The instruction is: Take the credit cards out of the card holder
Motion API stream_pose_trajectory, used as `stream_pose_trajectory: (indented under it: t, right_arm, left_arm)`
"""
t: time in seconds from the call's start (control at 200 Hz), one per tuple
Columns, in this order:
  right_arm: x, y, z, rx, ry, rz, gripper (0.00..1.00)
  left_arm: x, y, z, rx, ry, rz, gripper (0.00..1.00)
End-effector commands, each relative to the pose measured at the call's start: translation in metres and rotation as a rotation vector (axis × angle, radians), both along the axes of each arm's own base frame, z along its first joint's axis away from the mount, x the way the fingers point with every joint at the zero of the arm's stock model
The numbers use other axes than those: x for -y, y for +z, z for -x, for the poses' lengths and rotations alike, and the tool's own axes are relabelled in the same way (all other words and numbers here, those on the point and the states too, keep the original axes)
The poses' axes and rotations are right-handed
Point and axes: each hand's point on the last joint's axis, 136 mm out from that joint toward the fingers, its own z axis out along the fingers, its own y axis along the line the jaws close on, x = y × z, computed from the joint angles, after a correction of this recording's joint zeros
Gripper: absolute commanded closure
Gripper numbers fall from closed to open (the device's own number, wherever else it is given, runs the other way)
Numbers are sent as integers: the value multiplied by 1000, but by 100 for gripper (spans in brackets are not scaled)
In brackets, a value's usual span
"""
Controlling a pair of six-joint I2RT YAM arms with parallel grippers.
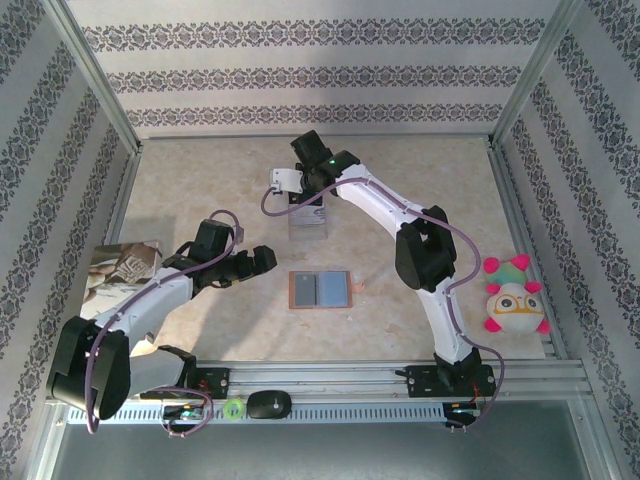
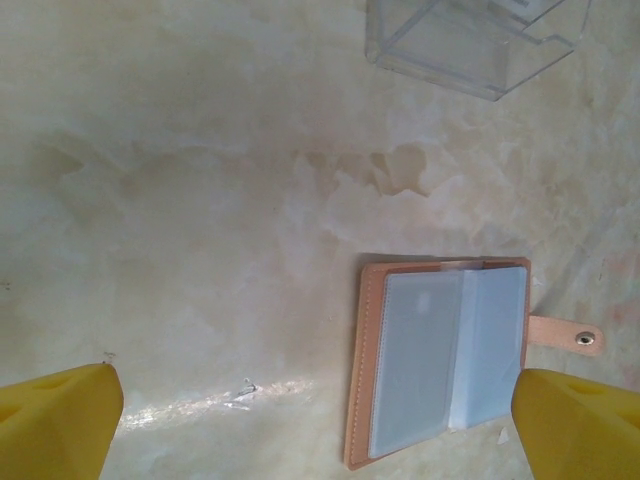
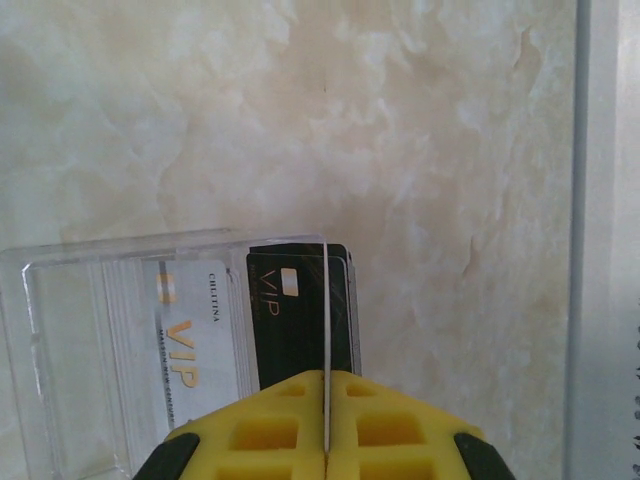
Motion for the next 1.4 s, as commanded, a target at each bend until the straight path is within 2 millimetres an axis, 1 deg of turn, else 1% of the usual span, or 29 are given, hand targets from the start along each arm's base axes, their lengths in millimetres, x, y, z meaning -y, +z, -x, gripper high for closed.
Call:
stream_pose_trajectory:
  t: [0.0,0.115,0.52,0.894,1.009,1.174,1.284,1.399]
  right_arm:
    - [4,-6,-8,22,24,7,100]
    - [6,-8,-11,30,18,13,100]
    - [6,-30,-9,6,11,22,100]
    - [6,-44,-10,-16,2,26,100]
    - [6,-45,-10,-12,1,26,98]
    - [7,-47,-11,-6,-4,29,92]
    - [6,-46,-12,-3,-5,26,95]
    - [6,-46,-10,-9,1,23,94]
  left_arm:
    - [-3,-4,-1,-11,-7,-5,0]
    - [-2,-6,-4,-16,-6,2,0]
    - [-2,-12,-6,-23,-2,16,0]
    - [-4,-15,-8,-26,1,21,0]
    - [-3,-17,-10,-29,4,29,0]
    - [-2,-18,-11,-33,3,43,0]
    - [-2,-20,-11,-38,5,45,0]
    - [-2,-20,-10,-40,6,51,0]
